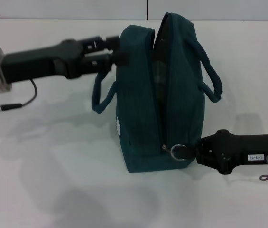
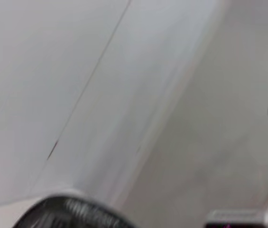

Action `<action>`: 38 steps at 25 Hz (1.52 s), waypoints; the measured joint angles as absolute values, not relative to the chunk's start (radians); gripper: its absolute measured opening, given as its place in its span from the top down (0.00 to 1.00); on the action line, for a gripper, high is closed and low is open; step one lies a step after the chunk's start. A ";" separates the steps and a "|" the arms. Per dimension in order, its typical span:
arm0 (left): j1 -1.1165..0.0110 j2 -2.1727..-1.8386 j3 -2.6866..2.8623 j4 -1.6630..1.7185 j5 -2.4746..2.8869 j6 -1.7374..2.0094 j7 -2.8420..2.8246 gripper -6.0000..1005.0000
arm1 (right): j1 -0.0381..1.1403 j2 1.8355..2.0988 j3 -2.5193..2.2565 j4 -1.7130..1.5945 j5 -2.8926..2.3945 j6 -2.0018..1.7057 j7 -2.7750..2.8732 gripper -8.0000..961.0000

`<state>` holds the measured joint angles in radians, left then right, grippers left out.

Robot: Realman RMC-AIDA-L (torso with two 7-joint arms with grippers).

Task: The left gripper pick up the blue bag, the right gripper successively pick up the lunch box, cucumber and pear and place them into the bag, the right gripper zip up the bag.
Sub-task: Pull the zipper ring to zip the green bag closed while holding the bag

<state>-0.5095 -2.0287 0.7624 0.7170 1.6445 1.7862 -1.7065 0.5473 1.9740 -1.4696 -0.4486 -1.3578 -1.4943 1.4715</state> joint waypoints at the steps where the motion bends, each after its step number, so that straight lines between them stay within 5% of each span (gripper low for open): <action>1: -0.510 -2.024 0.762 0.725 1.633 1.790 -1.714 0.19 | 0.547 1.974 -1.470 -0.448 -1.358 -1.493 1.470 0.97; 9: -0.488 -2.004 0.762 0.772 1.615 1.794 -1.774 0.19 | 0.554 1.970 -1.470 -0.454 -1.365 -1.506 1.470 0.97; 15: -0.389 -1.999 0.761 0.777 1.668 1.756 -1.749 0.19 | 0.551 1.943 -1.446 -0.491 -1.365 -1.551 1.469 0.97; 25: -0.300 -2.056 0.761 0.680 1.755 1.669 -1.586 0.19 | 0.574 1.947 -1.421 -0.502 -1.369 -1.553 1.456 0.97; 38: -0.298 -2.072 0.776 0.604 1.838 1.666 -1.526 0.19 | 0.622 1.965 -1.419 -0.505 -1.370 -1.534 1.446 0.97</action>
<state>-0.2980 -2.0724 0.7761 0.6042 1.8382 1.6657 -1.5255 0.6222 1.9654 -1.4189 -0.5048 -1.3695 -1.5340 1.4464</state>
